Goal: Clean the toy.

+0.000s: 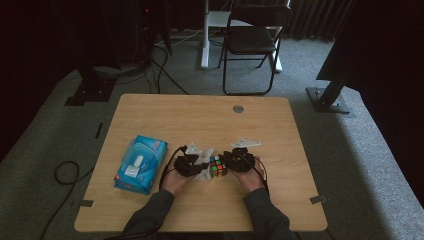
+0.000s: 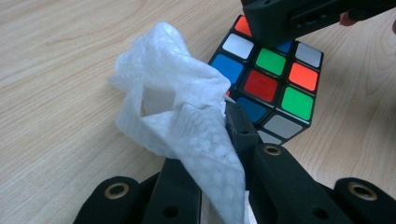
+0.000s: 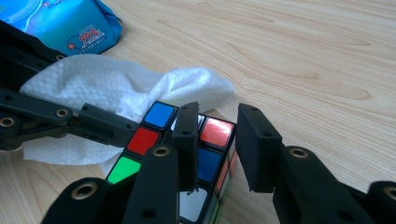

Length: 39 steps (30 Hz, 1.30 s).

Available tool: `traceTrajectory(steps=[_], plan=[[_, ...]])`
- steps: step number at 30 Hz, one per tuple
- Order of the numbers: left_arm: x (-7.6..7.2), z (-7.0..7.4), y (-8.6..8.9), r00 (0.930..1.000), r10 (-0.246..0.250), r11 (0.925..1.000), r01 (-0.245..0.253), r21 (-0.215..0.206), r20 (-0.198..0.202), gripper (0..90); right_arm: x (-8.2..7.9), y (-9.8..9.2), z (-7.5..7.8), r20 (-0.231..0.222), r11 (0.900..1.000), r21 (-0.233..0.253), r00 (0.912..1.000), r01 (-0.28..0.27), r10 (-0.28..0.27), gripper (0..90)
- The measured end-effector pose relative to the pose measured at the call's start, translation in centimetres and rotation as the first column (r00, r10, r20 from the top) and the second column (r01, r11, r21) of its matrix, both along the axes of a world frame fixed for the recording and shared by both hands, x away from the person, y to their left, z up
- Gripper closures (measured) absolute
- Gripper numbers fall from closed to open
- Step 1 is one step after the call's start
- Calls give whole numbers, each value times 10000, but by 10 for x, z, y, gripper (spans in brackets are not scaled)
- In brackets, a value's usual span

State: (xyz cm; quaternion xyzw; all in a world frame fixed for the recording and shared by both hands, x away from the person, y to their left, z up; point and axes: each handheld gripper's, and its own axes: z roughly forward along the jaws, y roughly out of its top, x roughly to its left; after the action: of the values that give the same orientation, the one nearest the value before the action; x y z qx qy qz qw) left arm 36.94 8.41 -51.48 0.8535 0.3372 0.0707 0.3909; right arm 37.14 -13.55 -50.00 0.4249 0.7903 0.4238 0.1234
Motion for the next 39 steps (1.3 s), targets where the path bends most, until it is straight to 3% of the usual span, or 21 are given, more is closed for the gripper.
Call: traceTrajectory(steps=[19, 39], plan=[[2, -6, -1, 9998, -6, 10000, 7, 40, -173, 852, 0, 0, 0, -9, 10000, 4, 10000, 16, -16, 701], [4, -17, -4, 9992, -47, 9989, 66, 468, -406, 852, -1, 1, 0, 24, 10000, -39, 10000, 16, -16, 702]])
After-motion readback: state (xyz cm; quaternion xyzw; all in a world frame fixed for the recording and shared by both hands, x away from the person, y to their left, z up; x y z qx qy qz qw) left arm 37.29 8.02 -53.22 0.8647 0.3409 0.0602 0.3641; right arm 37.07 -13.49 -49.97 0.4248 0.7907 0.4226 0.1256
